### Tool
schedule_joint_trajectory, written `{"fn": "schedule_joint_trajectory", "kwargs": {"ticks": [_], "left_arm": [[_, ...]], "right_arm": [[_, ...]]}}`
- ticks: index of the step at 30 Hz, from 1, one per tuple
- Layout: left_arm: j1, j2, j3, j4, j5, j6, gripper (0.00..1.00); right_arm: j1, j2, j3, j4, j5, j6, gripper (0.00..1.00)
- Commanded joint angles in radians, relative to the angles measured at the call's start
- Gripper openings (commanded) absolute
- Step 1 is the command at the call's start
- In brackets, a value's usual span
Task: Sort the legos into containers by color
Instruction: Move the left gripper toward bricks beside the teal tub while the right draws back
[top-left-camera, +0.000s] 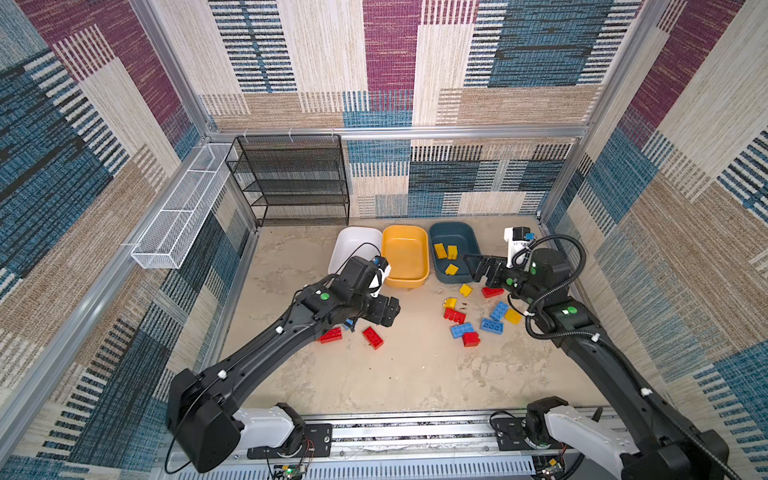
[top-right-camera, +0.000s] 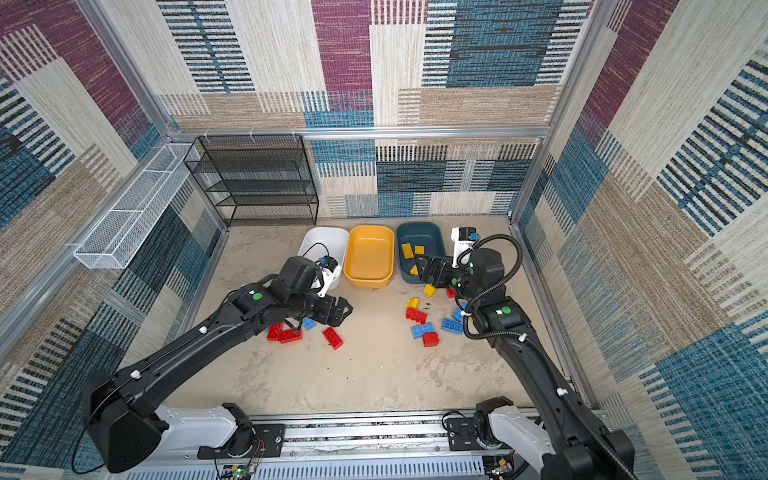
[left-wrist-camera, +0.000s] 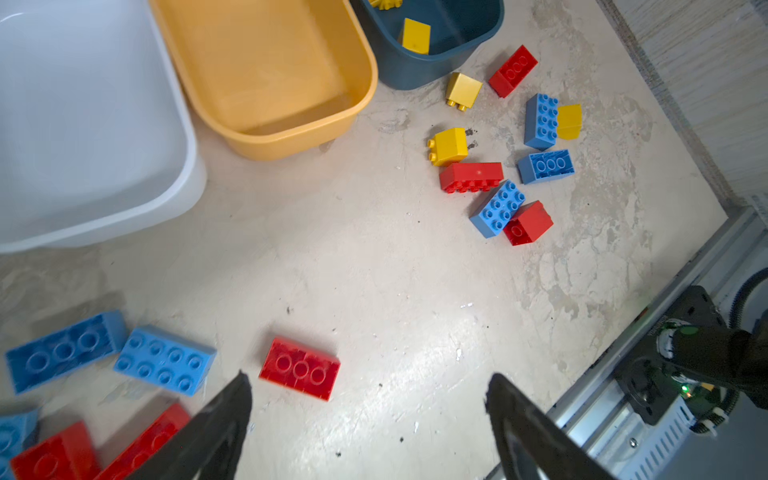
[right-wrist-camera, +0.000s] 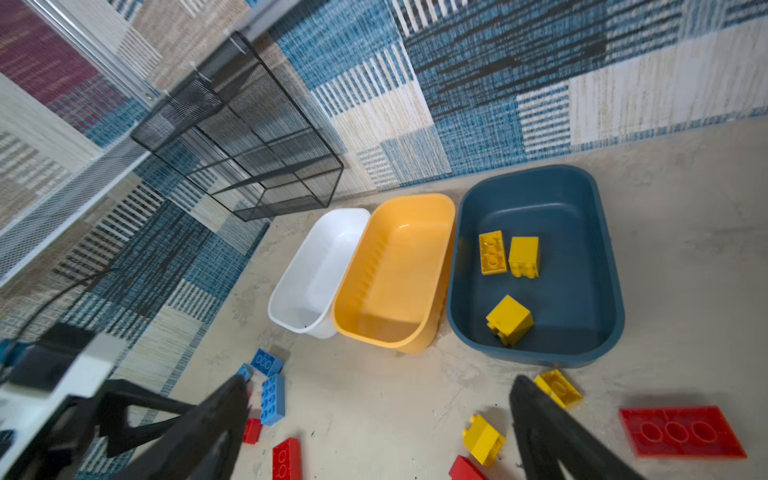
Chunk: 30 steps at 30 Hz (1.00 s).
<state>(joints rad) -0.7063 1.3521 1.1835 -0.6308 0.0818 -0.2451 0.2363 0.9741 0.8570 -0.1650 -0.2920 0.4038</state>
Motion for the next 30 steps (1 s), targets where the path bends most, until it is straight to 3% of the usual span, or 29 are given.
{"fn": "schedule_joint_trajectory", "kwargs": {"ticks": [1,12,18,24,30], "left_arm": [[-0.035,0.093,0.065,0.096,-0.011,0.049,0.89],[-0.101,0.468,0.380,0.094,0.030,0.063,0.88],[-0.149,0.645,0.577,0.028,0.003,0.099,0.86],[-0.175,0.748,0.605,0.057,-0.033,0.063,0.85],[-0.198,0.874,0.657,0.044,-0.146,0.038,0.82]], "right_arm": [[0.001,-0.093,-0.037,-0.001,-0.014,0.003,1.00],[0.001,-0.353,-0.147,0.096,-0.063,0.068,1.00],[0.001,-0.437,-0.107,-0.028,-0.091,0.073,1.00],[0.001,-0.487,-0.056,-0.144,-0.045,0.023,1.00],[0.001,-0.572,-0.106,-0.157,-0.033,0.051,1.00]]}}
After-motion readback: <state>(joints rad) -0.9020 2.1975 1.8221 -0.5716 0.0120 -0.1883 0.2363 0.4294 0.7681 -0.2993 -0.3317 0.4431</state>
